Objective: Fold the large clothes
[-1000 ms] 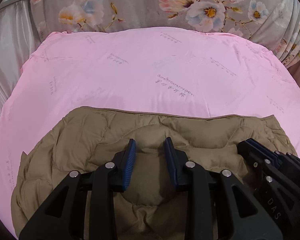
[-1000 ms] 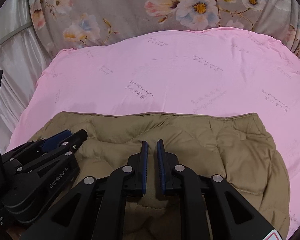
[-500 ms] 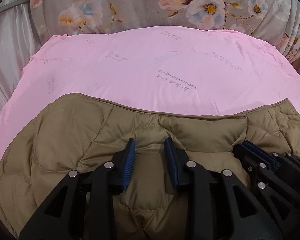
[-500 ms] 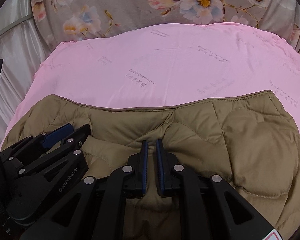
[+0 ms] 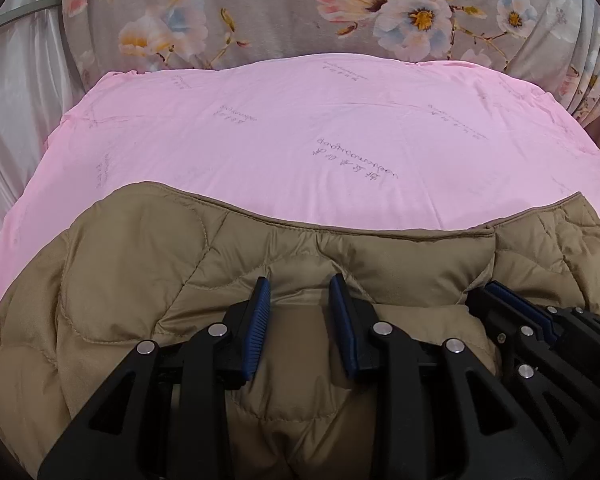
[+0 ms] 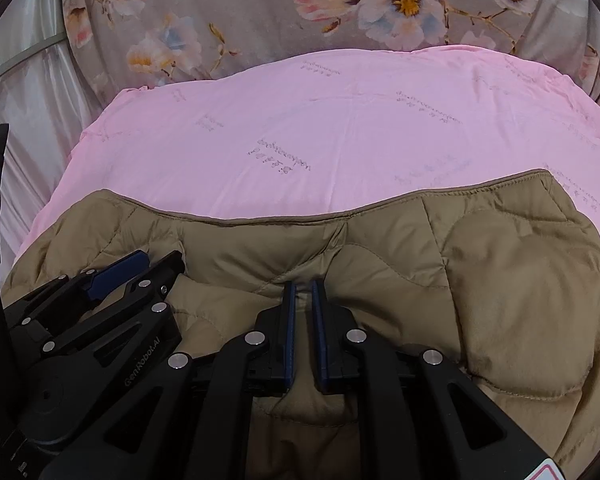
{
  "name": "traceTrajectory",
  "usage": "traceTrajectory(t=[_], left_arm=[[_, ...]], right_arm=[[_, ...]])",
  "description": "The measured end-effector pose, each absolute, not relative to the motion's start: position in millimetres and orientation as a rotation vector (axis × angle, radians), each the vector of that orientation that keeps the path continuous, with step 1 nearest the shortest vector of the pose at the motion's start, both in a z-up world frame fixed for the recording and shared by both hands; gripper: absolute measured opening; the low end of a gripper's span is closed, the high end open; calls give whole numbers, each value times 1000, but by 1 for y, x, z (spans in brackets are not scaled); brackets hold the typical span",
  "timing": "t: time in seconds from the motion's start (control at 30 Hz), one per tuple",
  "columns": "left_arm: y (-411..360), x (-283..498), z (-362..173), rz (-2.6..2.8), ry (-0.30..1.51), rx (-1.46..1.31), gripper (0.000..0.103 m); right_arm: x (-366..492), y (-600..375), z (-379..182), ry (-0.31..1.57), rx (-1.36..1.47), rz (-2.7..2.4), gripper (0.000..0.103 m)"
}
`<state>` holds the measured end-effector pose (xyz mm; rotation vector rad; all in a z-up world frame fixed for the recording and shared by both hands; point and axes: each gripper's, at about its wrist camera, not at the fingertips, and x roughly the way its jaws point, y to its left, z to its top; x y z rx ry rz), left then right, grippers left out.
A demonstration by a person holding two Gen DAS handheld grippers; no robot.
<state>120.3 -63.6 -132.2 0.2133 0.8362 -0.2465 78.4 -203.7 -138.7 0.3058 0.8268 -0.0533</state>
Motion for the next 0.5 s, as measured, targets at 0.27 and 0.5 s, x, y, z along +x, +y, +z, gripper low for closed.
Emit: traceTrajectory(t=[0.27, 0.5], left_arm=[[-20, 80, -95, -289, 818, 89, 44], [-21, 35, -104, -274, 801, 155, 47]], right_arm=[[7, -191, -92, 712, 296, -31, 12], [-18, -173, -118, 756, 279, -17, 12]])
